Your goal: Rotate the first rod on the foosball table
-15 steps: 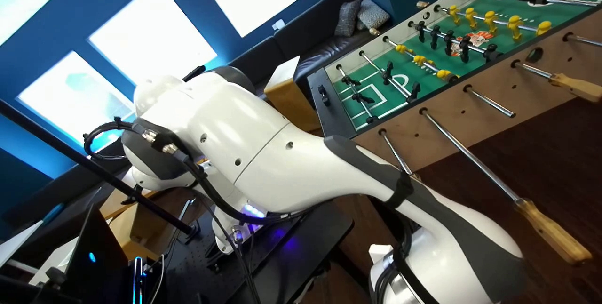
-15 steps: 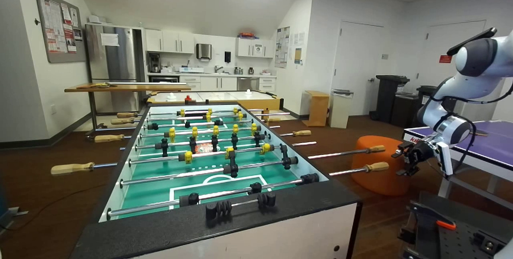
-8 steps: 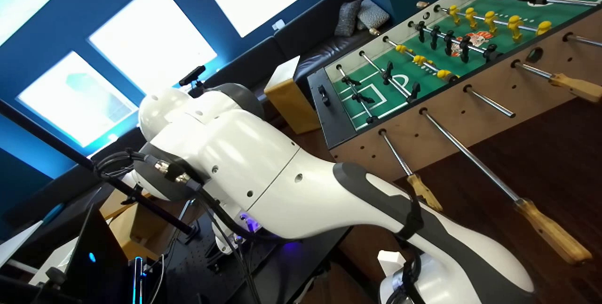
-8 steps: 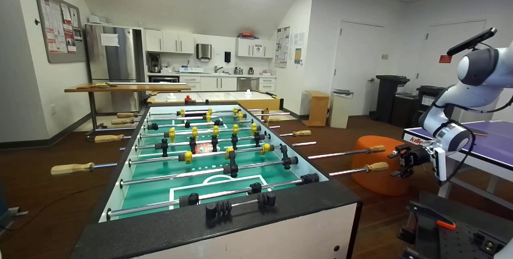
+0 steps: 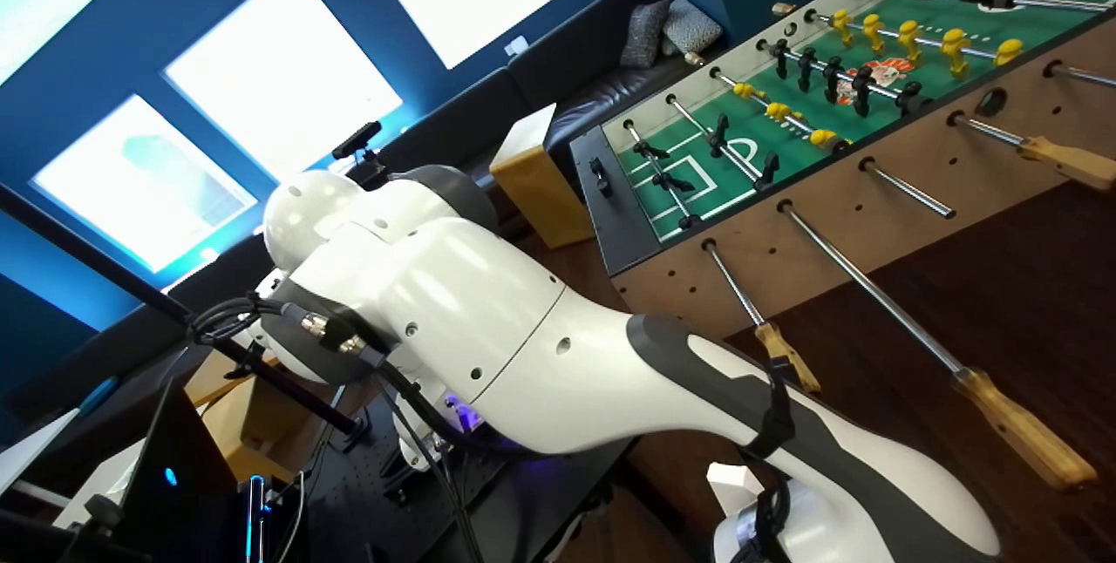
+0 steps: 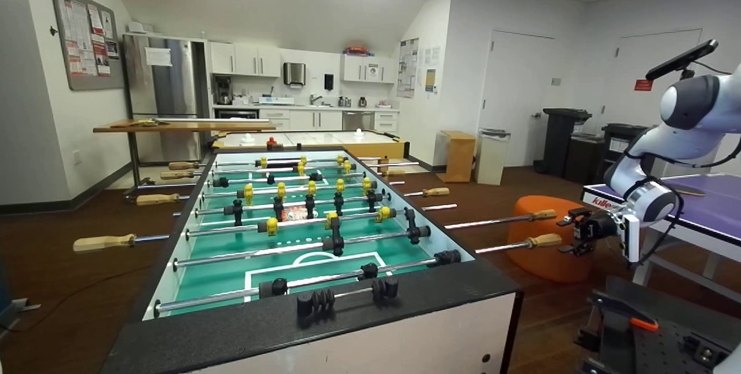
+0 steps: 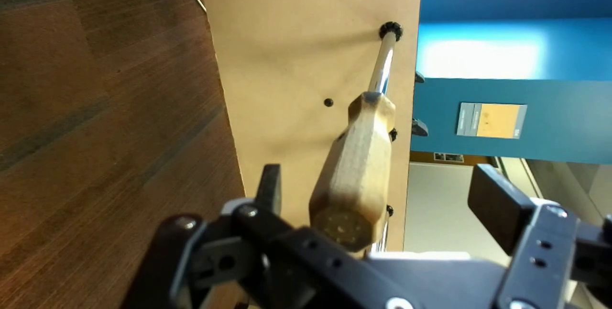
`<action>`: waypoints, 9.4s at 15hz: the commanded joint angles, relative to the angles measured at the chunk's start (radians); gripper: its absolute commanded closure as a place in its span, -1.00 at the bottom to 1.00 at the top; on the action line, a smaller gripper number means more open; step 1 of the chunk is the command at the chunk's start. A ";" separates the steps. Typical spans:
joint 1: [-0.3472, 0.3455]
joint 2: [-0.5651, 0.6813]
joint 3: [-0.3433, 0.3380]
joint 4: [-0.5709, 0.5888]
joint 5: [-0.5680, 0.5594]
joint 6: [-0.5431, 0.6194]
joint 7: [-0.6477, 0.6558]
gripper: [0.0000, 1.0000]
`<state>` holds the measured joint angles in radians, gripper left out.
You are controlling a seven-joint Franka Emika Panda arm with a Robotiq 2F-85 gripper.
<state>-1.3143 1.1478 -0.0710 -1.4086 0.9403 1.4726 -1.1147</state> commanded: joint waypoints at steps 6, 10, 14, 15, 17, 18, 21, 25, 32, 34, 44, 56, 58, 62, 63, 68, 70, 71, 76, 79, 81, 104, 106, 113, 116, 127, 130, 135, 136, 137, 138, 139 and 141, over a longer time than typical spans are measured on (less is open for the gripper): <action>0.000 0.045 0.028 0.046 0.035 -0.027 0.010 -1.00; -0.006 0.070 0.041 0.075 0.057 -0.044 0.008 -1.00; 0.011 0.055 0.025 0.047 0.057 -0.014 -0.003 -1.00; 0.010 0.056 0.025 0.048 0.057 -0.014 -0.003 -1.00; 0.010 0.057 0.025 0.049 0.057 -0.015 -0.003 -1.00; 0.007 0.066 0.027 0.061 0.053 -0.034 0.009 -1.00; 0.001 0.082 0.033 0.078 0.055 -0.055 0.017 -1.00; -0.001 0.100 0.038 0.102 0.052 -0.100 0.029 -1.00; 0.015 0.122 0.029 0.162 0.046 -0.127 0.053 -1.00; 0.018 0.128 0.028 0.182 0.037 -0.133 0.066 -1.00; 0.010 0.117 0.037 0.152 0.032 -0.126 0.044 -1.00; 0.003 0.147 0.035 0.175 0.041 -0.149 0.094 0.66; 0.010 0.146 0.029 0.178 0.046 -0.155 0.184 0.66; 0.023 0.149 0.021 0.199 0.036 -0.169 0.417 0.66; 0.022 0.151 0.023 0.206 0.030 -0.182 0.473 0.66; 0.027 0.157 0.021 0.240 0.005 -0.212 0.754 0.66; 0.027 0.164 0.022 0.258 -0.010 -0.250 0.850 0.66; 0.026 0.168 0.021 0.265 -0.014 -0.268 0.900 0.66; 0.030 0.163 0.011 0.235 -0.003 -0.242 0.914 0.16; 0.031 0.163 0.011 0.239 -0.002 -0.244 0.922 0.16; 0.031 0.163 0.012 0.240 -0.002 -0.245 0.922 0.16; 0.040 0.236 0.017 0.303 0.028 -0.226 0.951 0.32; 0.040 0.241 0.016 0.312 0.034 -0.219 0.948 0.62; 0.028 0.259 0.022 0.340 0.047 -0.325 1.177 0.65; 0.024 0.298 0.022 0.396 0.077 -0.394 1.344 0.65; 0.031 0.317 -0.025 0.431 0.145 -0.336 1.499 -1.00; 0.037 0.320 -0.036 0.438 0.133 -0.337 1.499 -0.96; 0.044 0.320 -0.046 0.441 0.116 -0.339 1.497 -0.11; 0.047 0.320 -0.049 0.442 0.109 -0.338 1.495 0.07; 0.049 0.320 -0.051 0.443 0.105 -0.333 1.491 0.20; 0.053 0.320 -0.054 0.444 0.100 -0.325 1.484 0.38; 0.057 0.320 -0.058 0.447 0.095 -0.313 1.478 0.51; 0.062 0.321 -0.061 0.456 0.079 -0.309 1.471 0.40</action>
<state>-1.2715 1.4547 -0.1132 -0.9885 1.0415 1.1327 0.3696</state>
